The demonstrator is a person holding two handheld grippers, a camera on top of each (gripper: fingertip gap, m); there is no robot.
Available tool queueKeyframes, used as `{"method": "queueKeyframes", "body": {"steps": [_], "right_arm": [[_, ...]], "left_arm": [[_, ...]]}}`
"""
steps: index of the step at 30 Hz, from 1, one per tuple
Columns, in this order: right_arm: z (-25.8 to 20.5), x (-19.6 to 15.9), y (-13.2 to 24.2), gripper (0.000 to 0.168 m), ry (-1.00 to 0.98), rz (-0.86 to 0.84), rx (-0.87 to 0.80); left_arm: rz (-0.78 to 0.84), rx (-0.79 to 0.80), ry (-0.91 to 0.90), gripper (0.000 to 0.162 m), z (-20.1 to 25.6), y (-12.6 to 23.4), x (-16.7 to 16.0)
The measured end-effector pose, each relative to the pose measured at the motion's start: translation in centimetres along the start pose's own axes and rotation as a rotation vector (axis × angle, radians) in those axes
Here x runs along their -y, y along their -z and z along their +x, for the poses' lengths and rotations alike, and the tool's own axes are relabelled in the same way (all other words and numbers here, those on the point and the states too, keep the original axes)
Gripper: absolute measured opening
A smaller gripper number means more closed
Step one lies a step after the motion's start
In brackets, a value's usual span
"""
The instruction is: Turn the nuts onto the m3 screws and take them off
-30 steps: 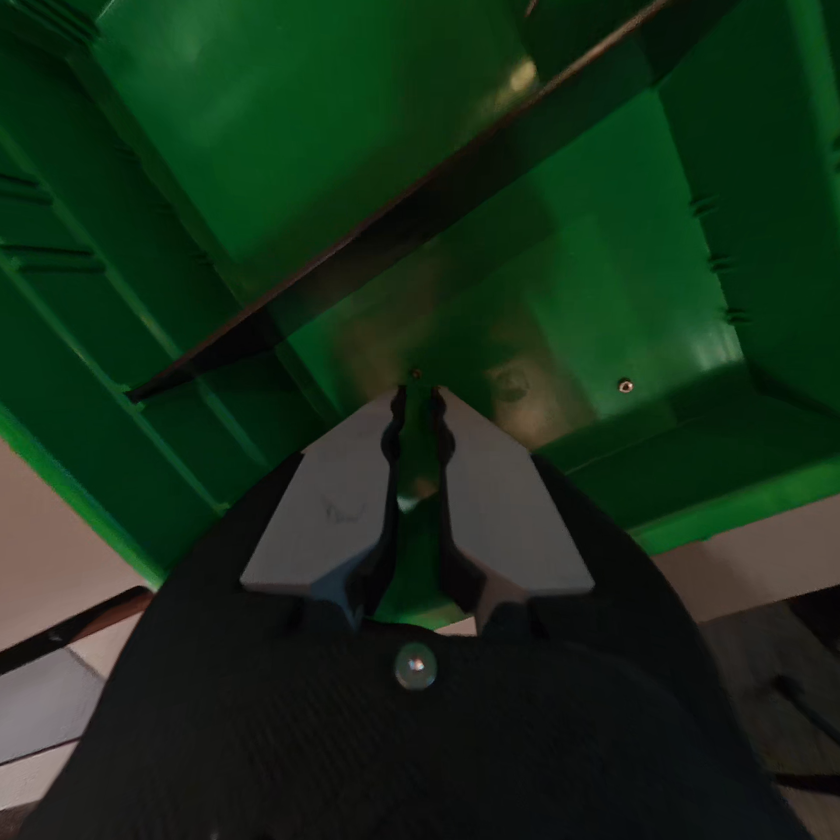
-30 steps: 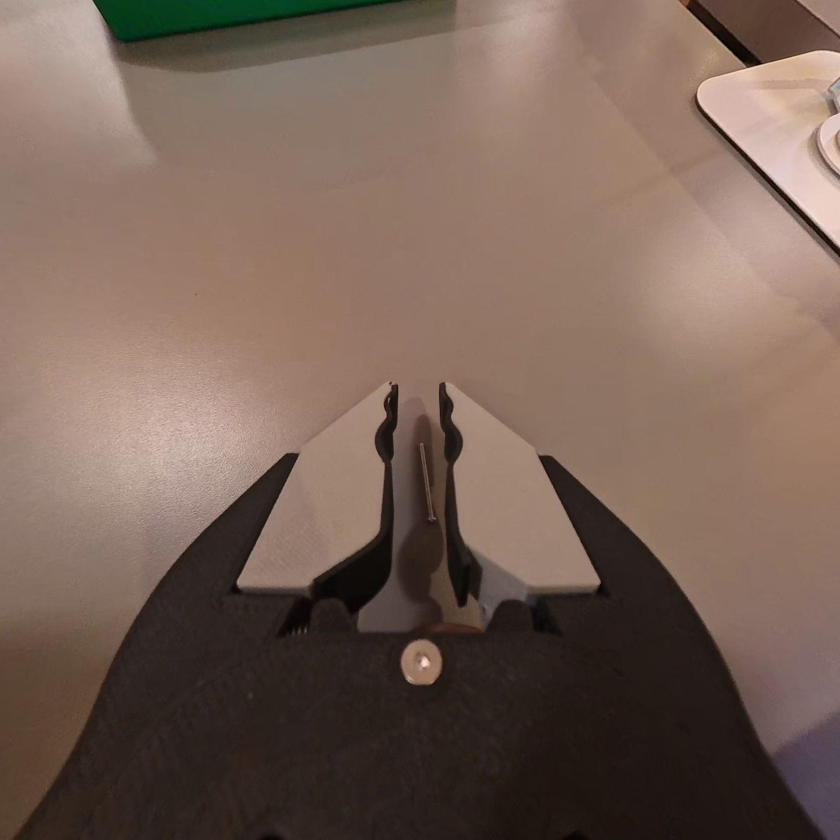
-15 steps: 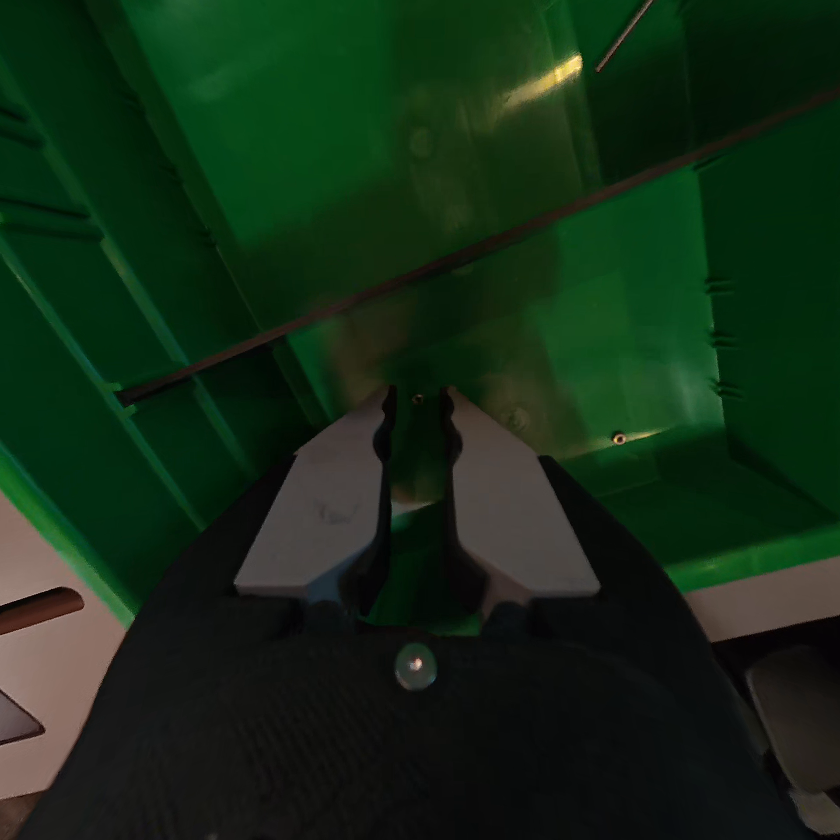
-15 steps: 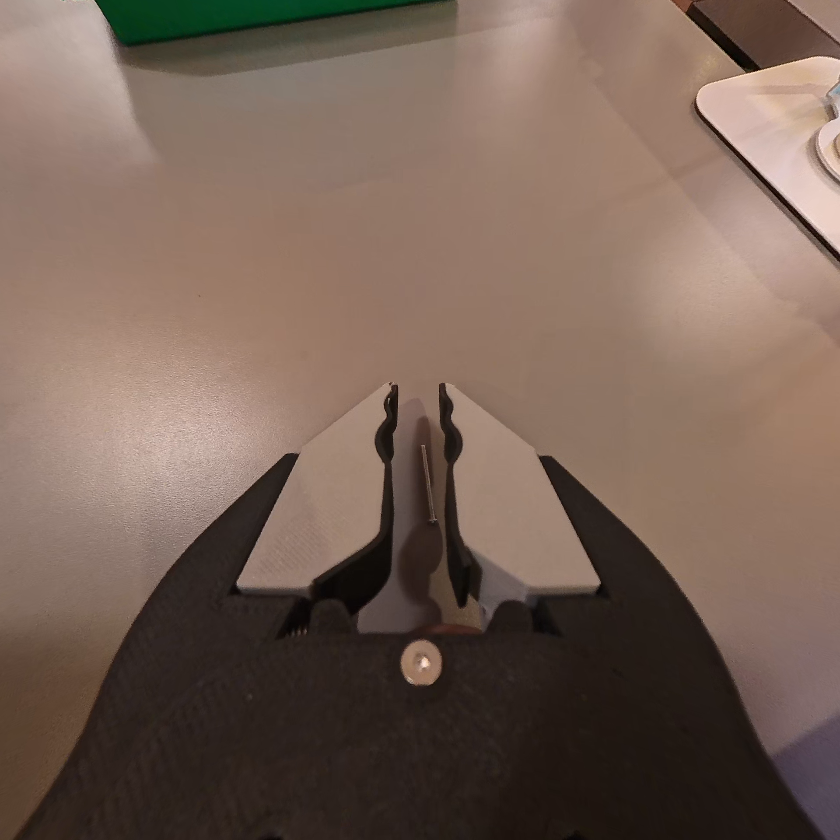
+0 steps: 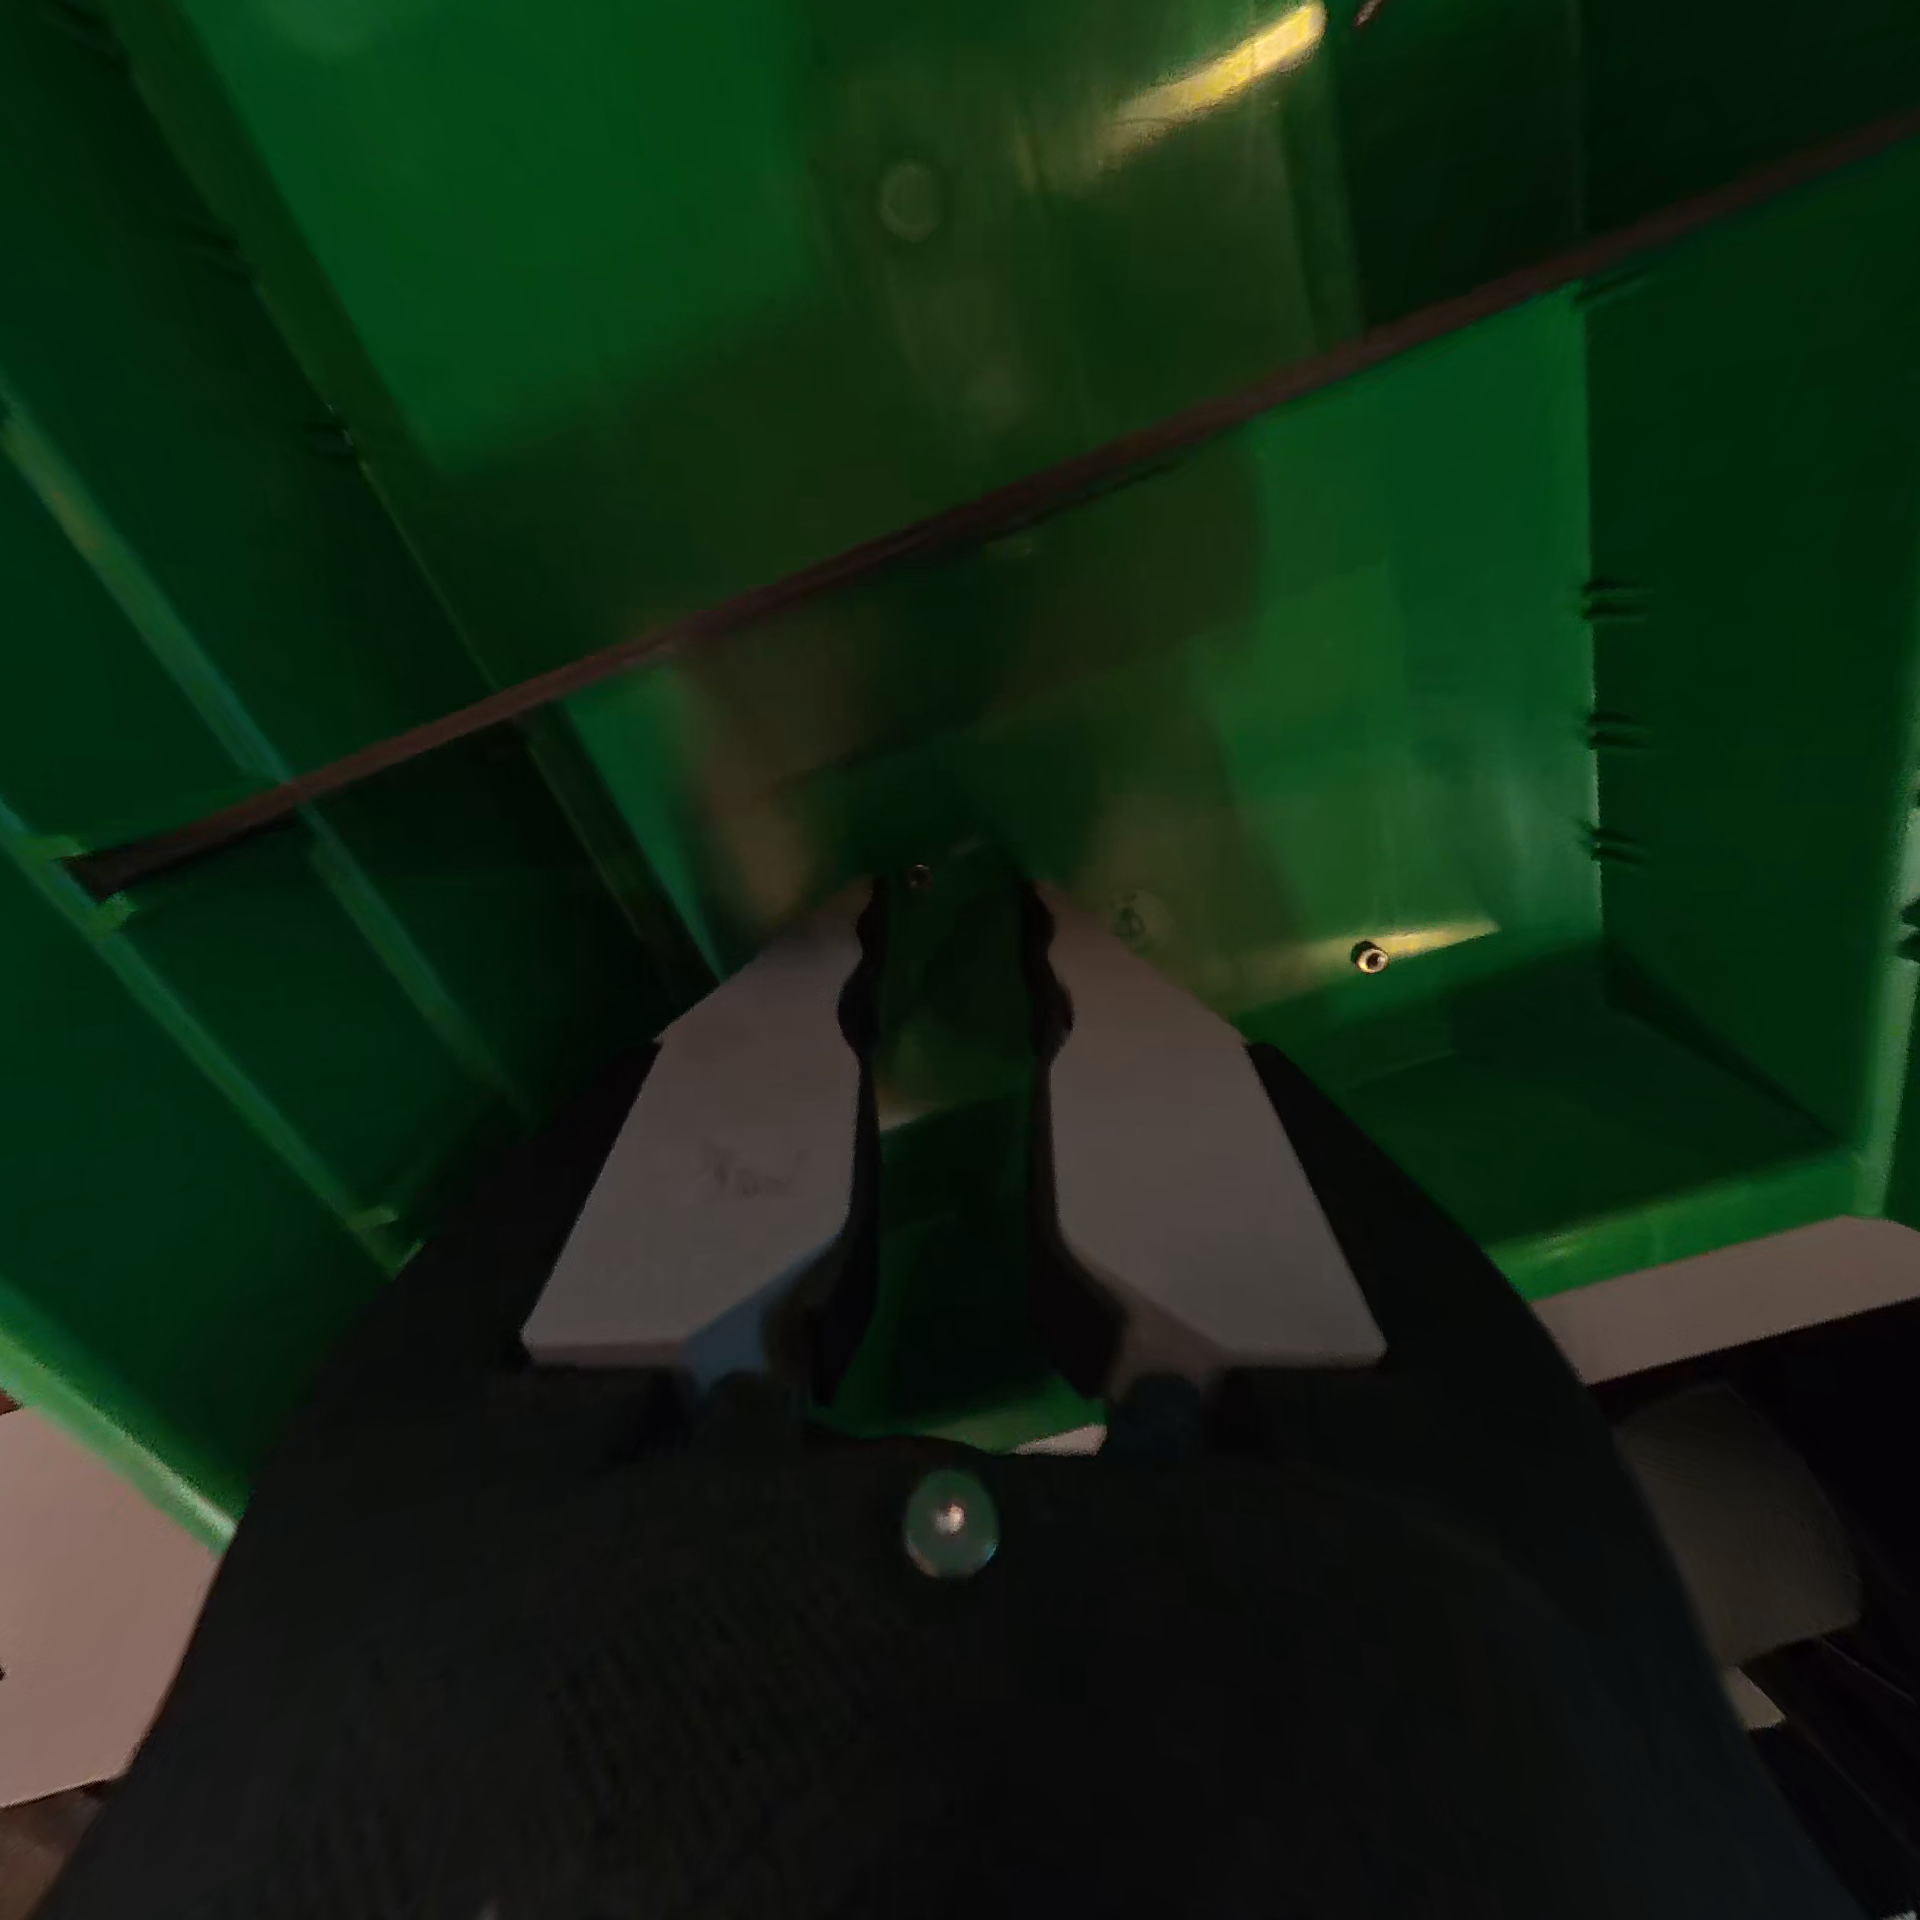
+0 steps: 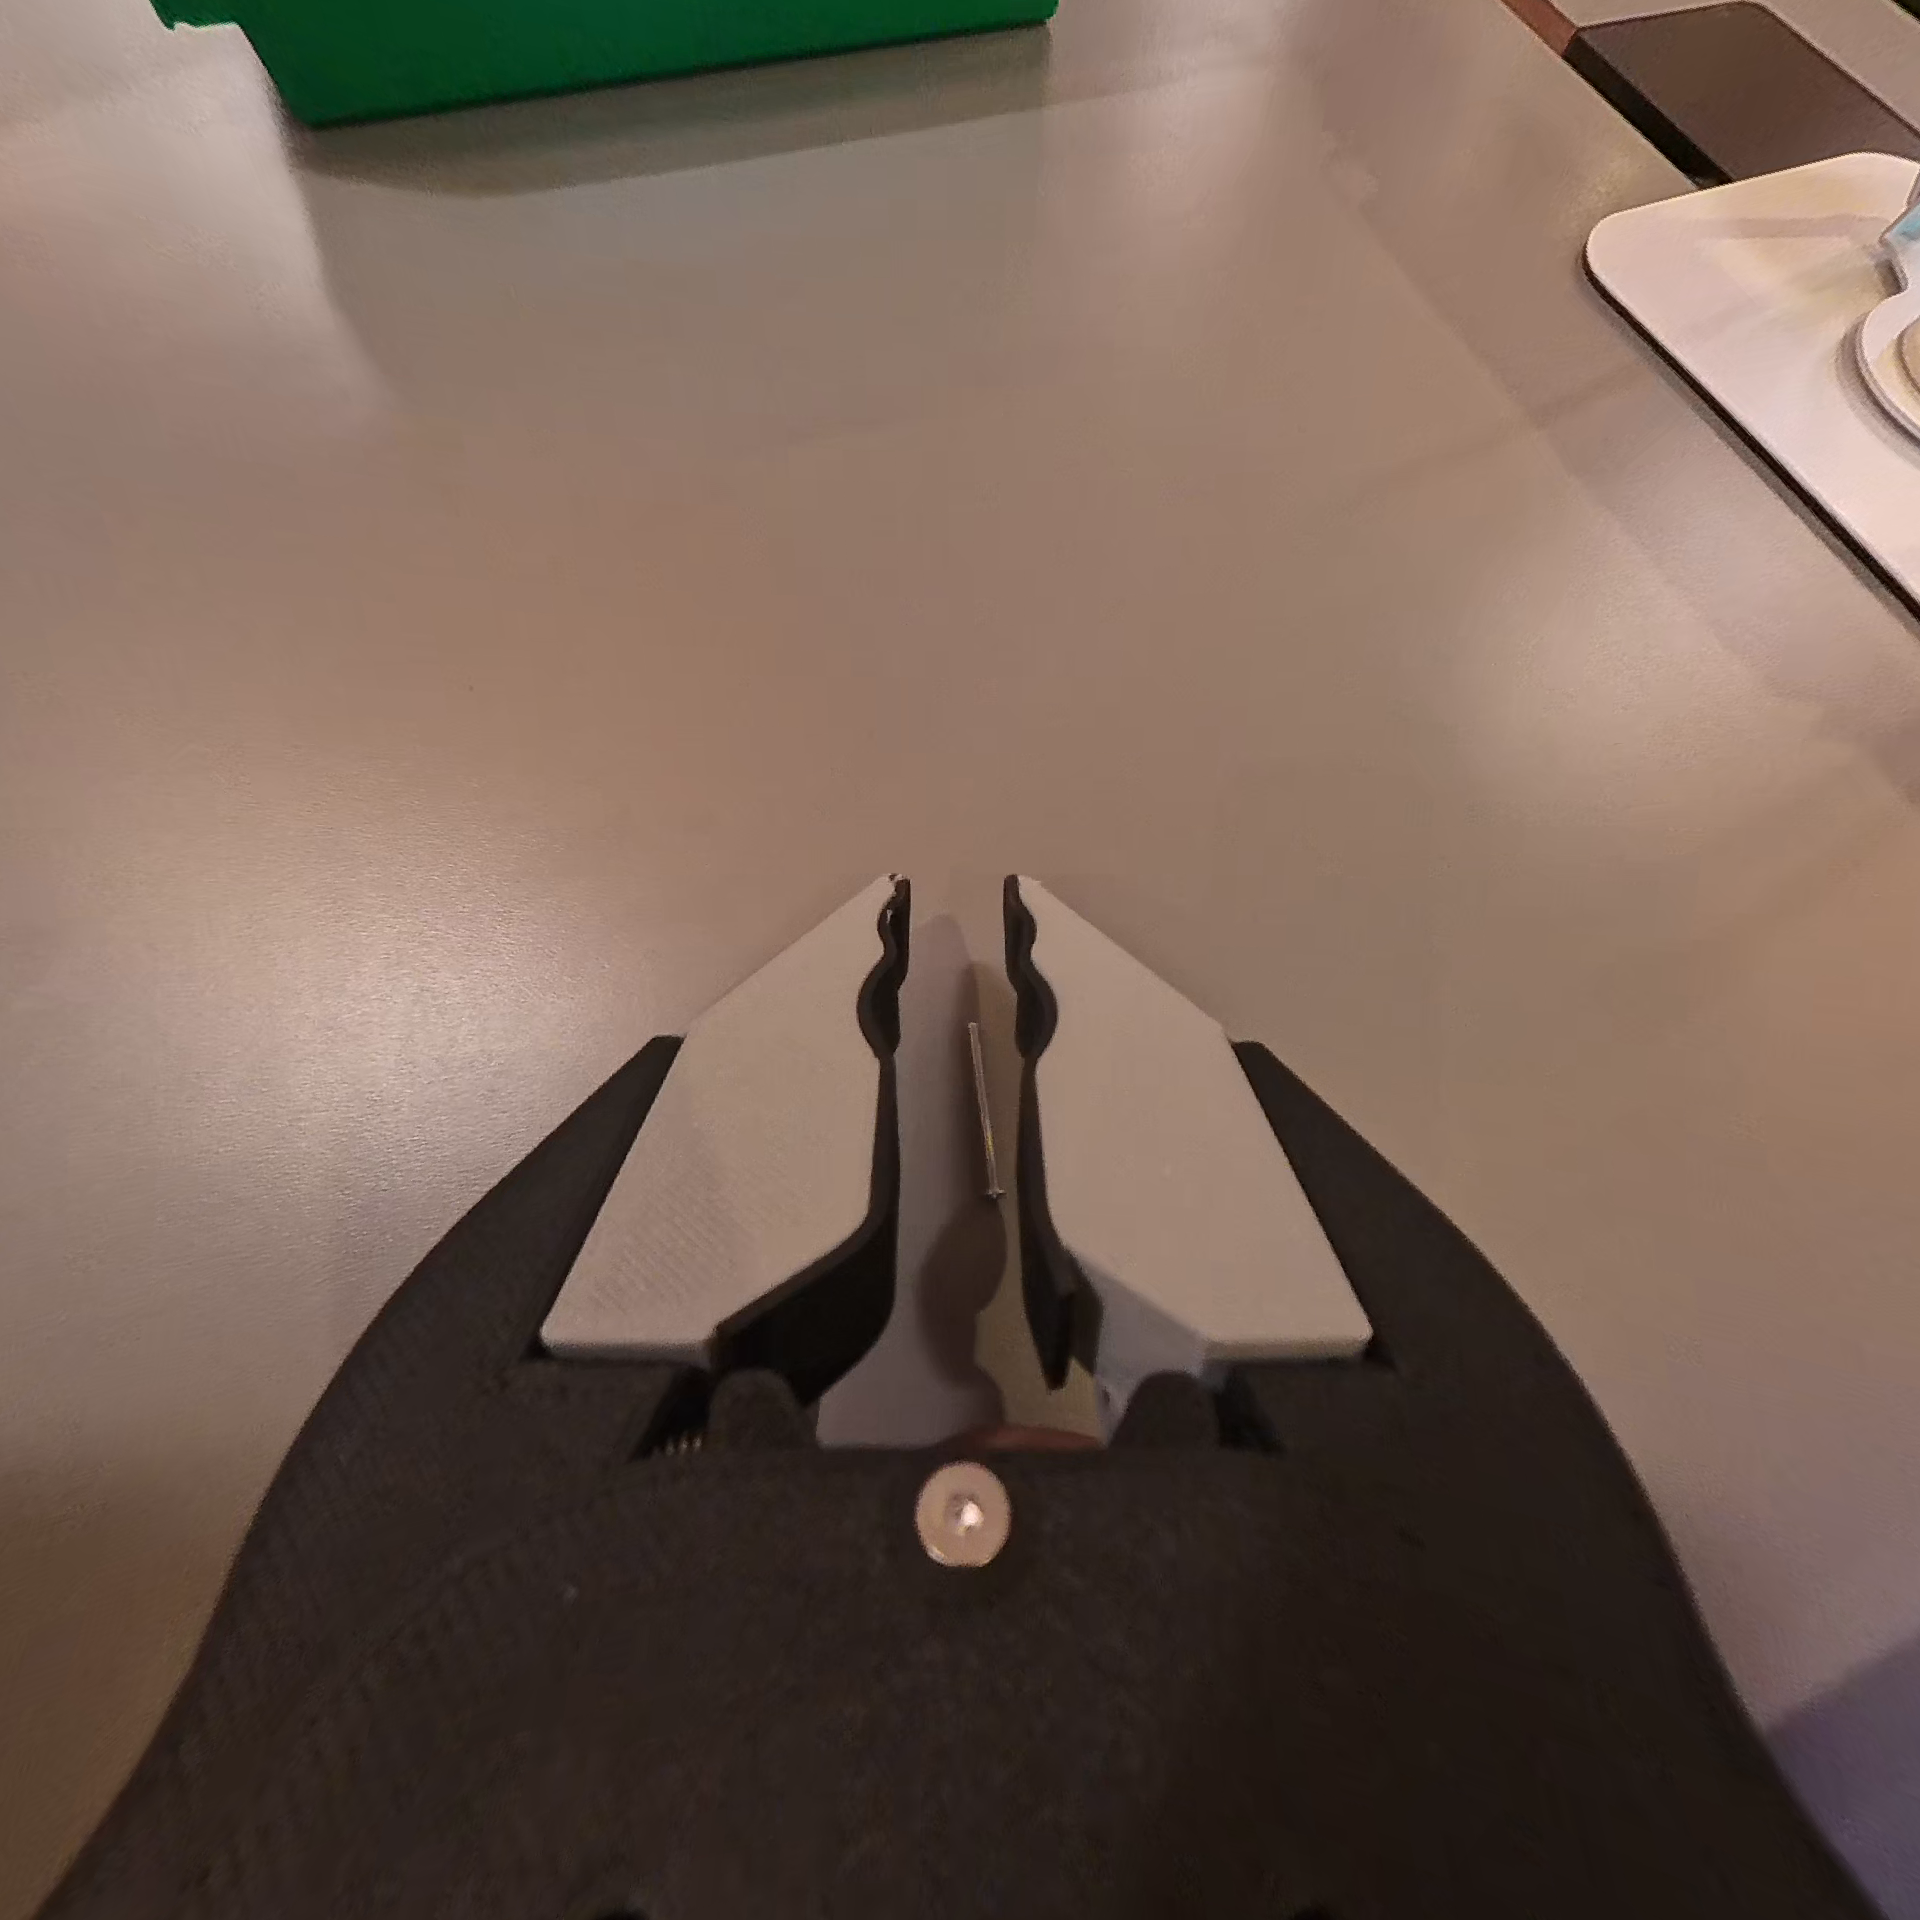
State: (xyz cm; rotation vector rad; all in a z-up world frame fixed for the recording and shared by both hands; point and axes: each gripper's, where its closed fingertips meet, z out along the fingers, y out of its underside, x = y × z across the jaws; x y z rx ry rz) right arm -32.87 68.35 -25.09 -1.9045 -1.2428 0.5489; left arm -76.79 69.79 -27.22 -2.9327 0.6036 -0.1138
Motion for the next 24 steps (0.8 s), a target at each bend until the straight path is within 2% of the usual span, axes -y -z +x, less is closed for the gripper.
{"method": "queueKeyframes", "body": {"steps": [24], "right_arm": [[-0.4, 0.7, 0.5, 0.015, 0.019, 0.024, -0.005]], "left_arm": [[-0.003, -0.024, -0.036, 0.026, 2.2, -0.2, 0.3]]}}
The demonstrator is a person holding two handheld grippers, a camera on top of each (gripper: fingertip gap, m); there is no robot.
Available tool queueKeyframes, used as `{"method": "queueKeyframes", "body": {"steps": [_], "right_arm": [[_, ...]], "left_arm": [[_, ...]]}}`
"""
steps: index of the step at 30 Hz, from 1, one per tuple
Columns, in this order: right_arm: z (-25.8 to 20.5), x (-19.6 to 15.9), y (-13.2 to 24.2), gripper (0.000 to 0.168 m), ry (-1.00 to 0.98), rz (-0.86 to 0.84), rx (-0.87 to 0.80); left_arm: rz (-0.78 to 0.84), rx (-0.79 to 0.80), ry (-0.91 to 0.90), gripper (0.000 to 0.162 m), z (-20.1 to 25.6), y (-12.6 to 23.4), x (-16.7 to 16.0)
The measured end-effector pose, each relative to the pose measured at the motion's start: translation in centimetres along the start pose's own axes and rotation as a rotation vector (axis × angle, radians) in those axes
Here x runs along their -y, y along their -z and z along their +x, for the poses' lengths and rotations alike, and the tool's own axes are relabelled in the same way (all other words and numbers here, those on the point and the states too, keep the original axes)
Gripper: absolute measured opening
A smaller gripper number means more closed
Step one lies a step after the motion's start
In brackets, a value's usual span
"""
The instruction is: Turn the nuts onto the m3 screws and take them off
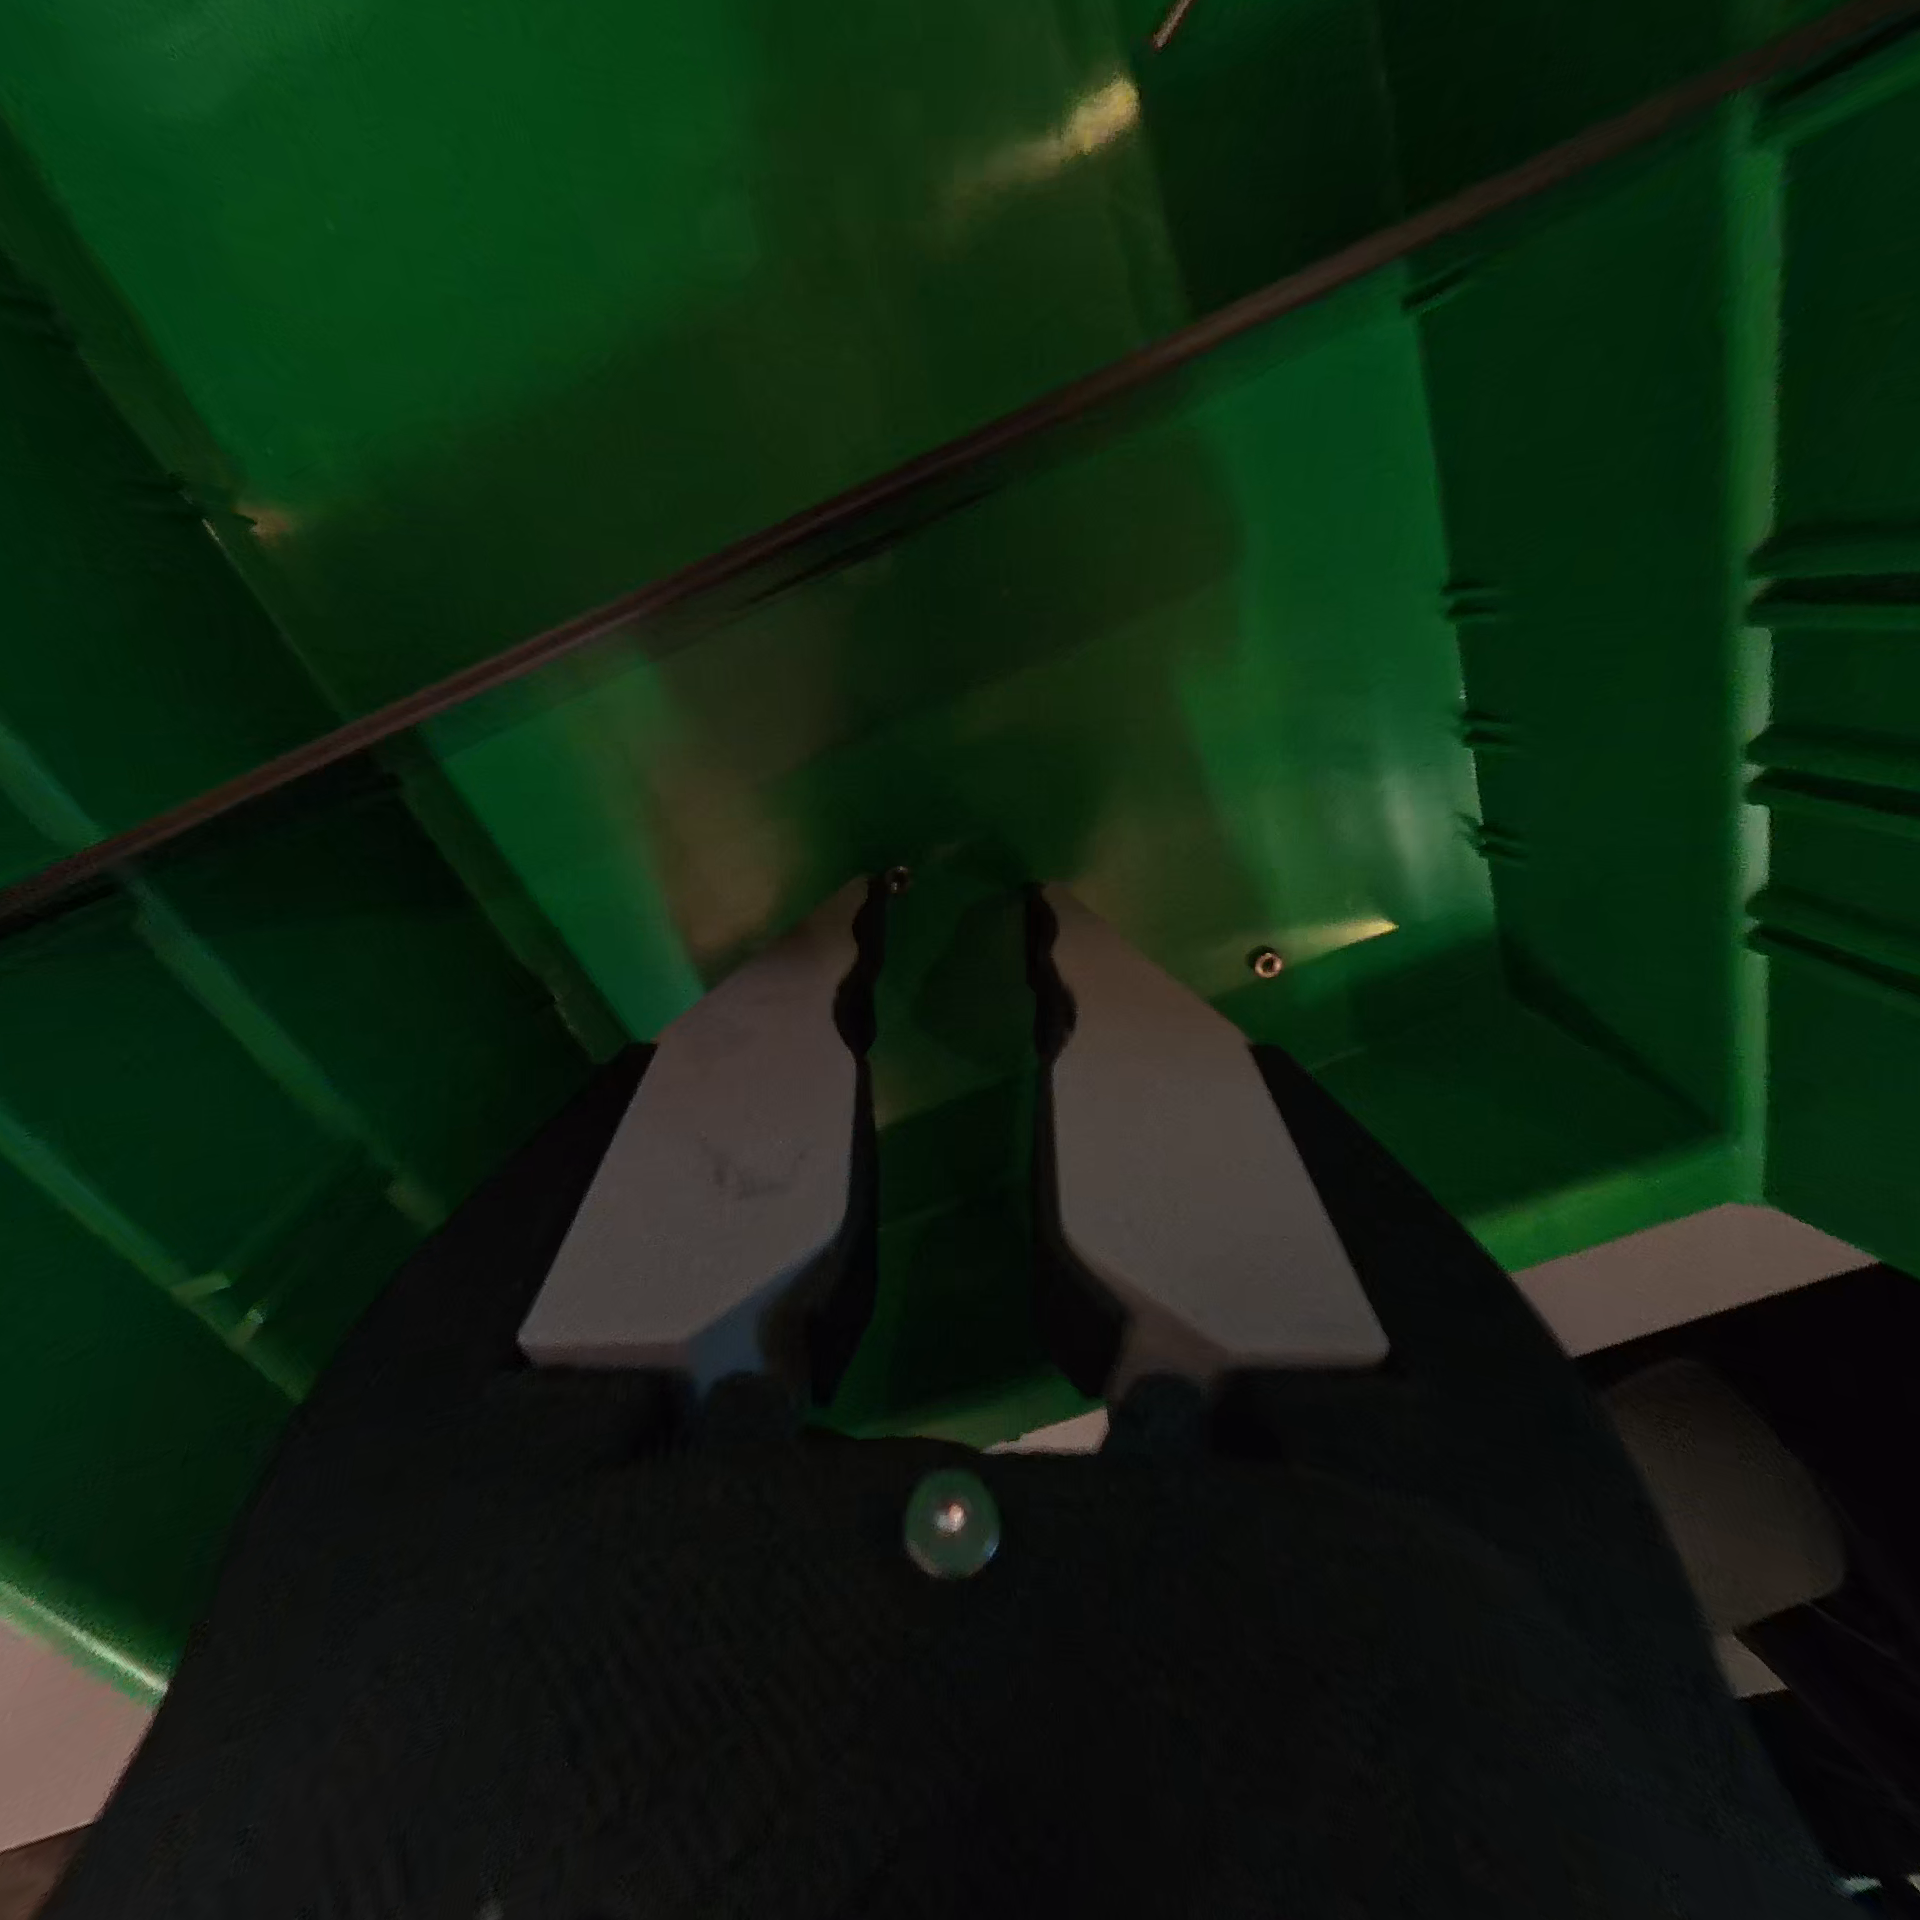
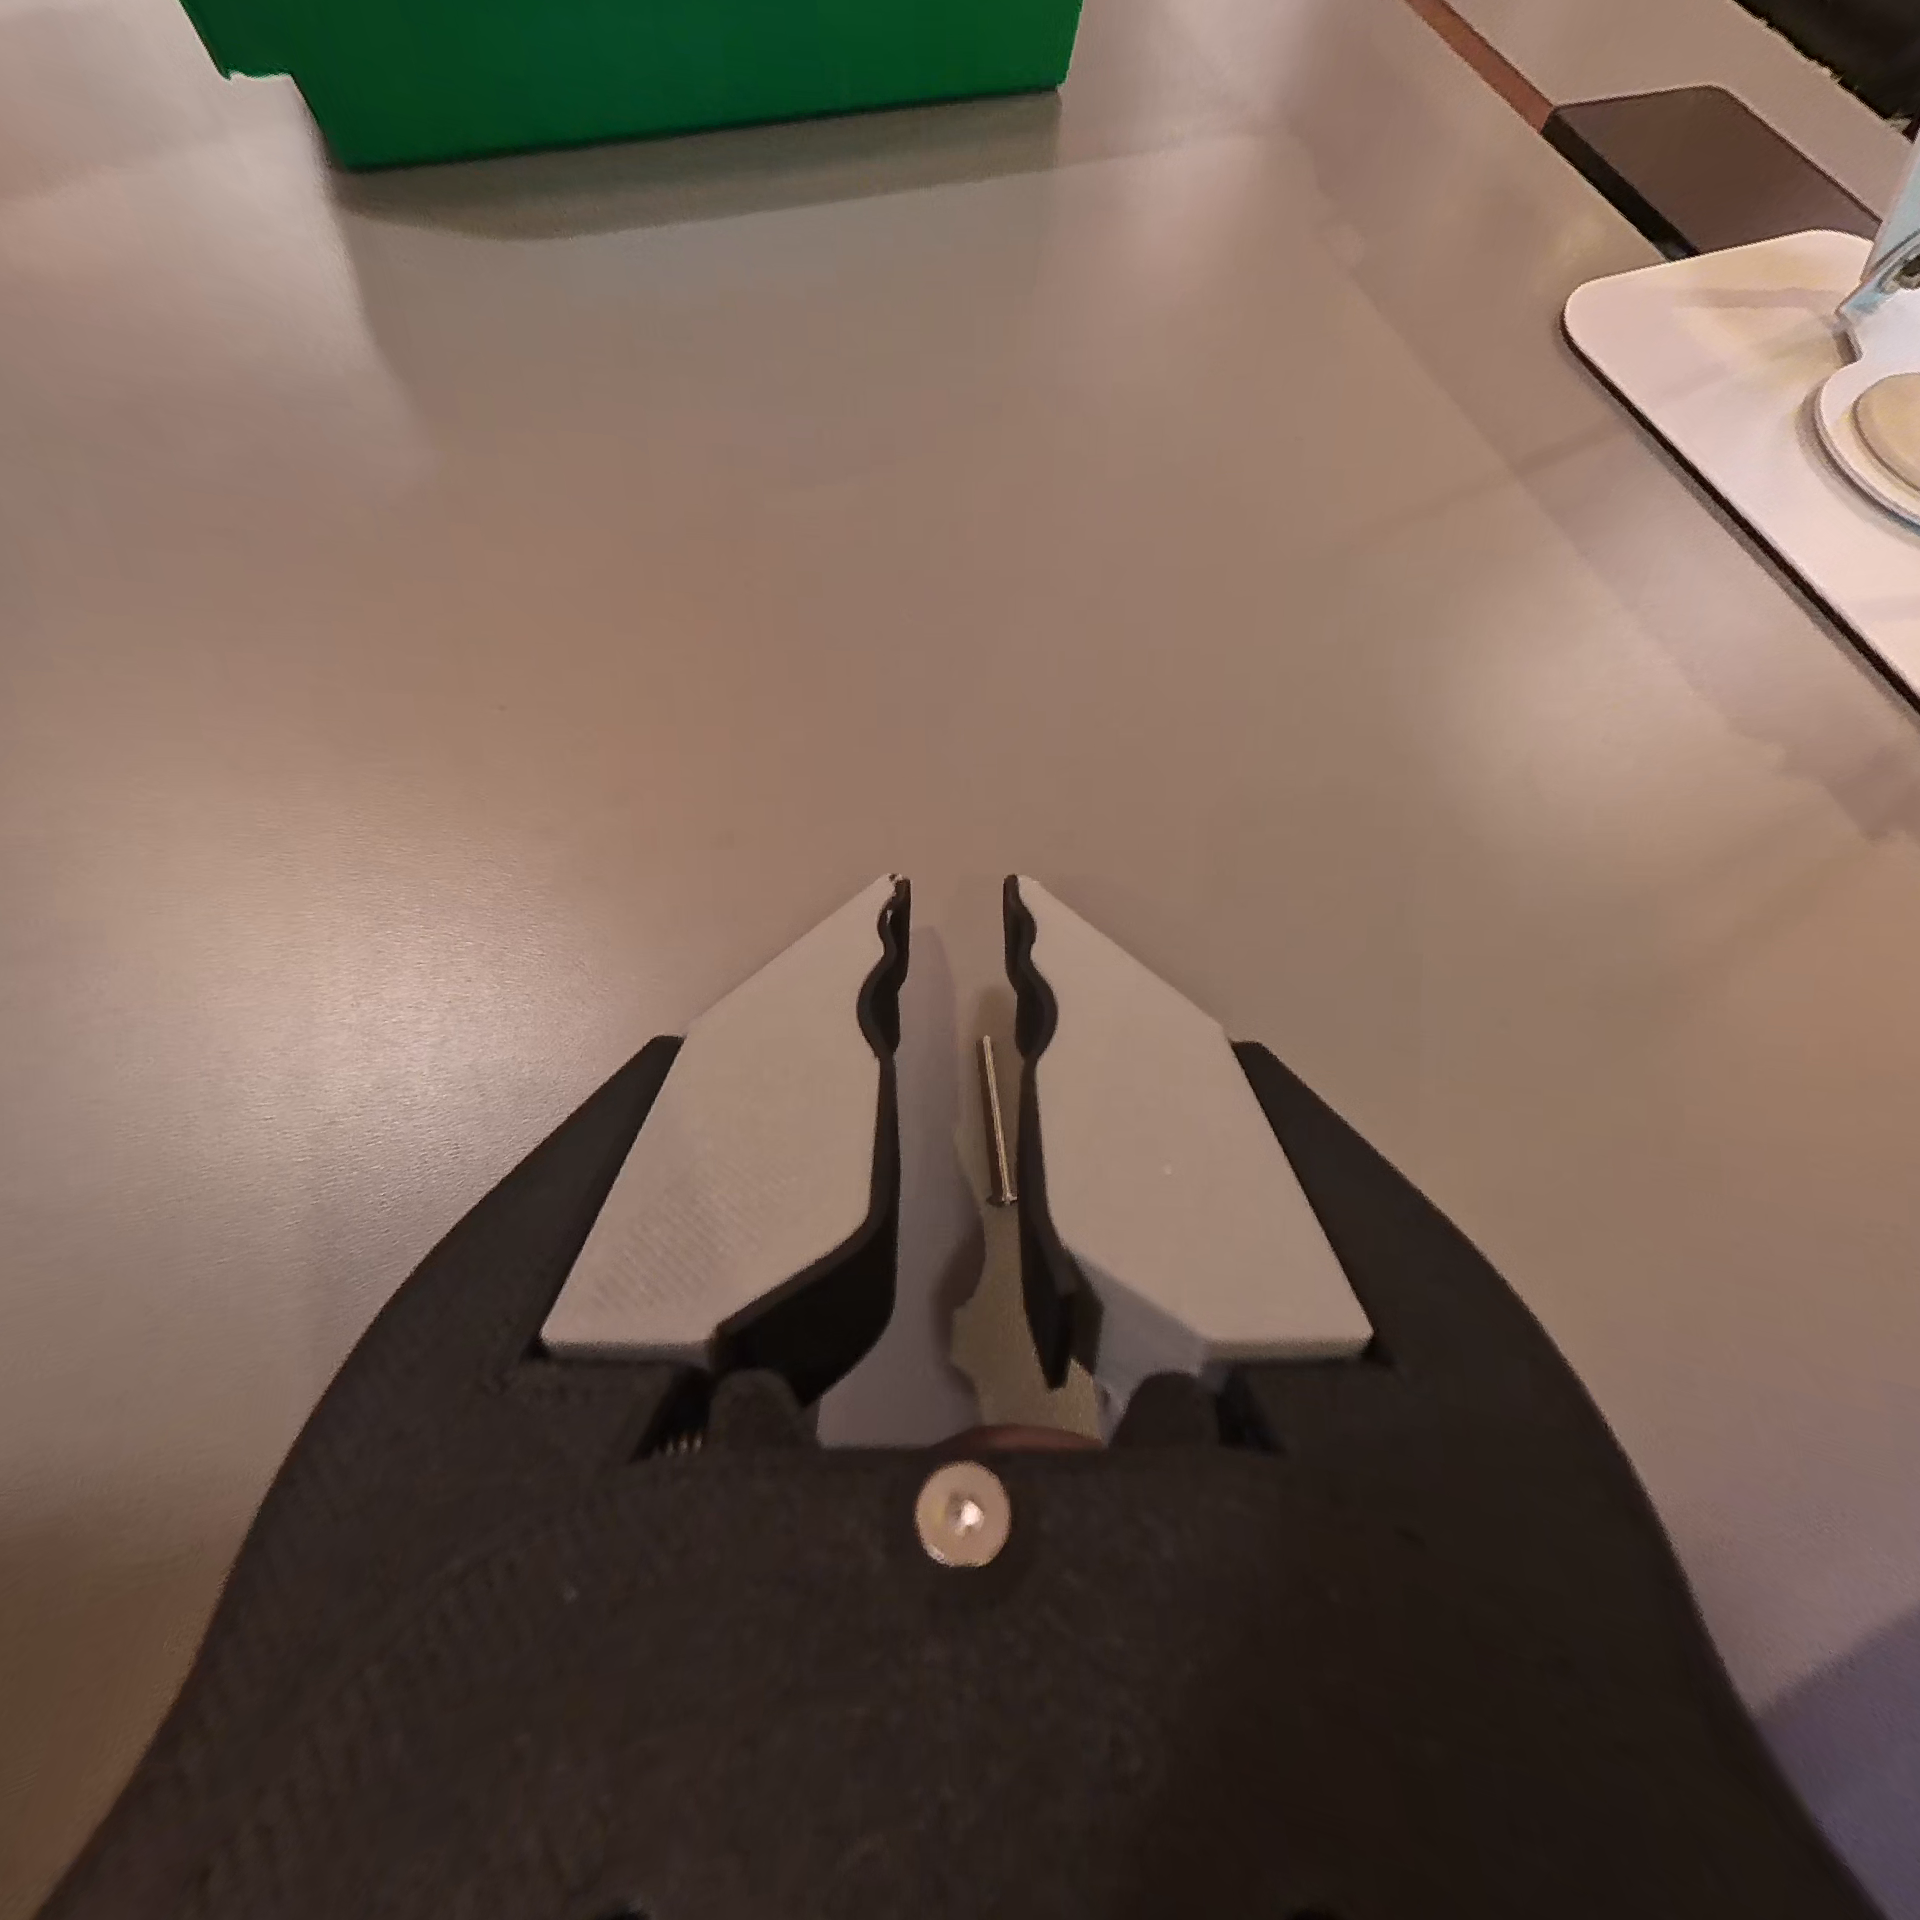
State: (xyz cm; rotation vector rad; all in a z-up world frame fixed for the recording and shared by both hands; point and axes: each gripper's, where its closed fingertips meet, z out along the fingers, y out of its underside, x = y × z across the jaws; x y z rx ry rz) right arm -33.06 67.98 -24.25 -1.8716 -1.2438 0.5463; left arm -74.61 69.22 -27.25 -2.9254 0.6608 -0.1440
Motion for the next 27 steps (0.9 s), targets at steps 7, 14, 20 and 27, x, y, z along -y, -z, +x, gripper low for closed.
{"method": "queueKeyframes", "body": {"steps": [7, 14, 20, 27], "right_arm": [[-0.09, 0.02, -0.01, 0.015, 0.005, -0.001, 0.0], [-0.1, -0.1, -0.14, 0.015, 0.002, -0.005, 0.001], [-0.16, -0.3, -0.33, 0.015, 0.0, -0.014, 0.002], [-0.26, -0.24, -0.32, 0.015, 0.001, -0.012, 0.004]], "left_arm": [[-0.003, 0.013, -0.028, 0.025, 0.52, -0.11, 0.23], [0.012, 0.022, -0.029, 0.014, -0.02, -0.13, 0.3], [0.034, 0.054, -0.049, 0.006, -0.41, -0.17, 0.35], [0.026, 0.128, -0.09, 0.007, -0.39, -0.22, 0.33]]}}
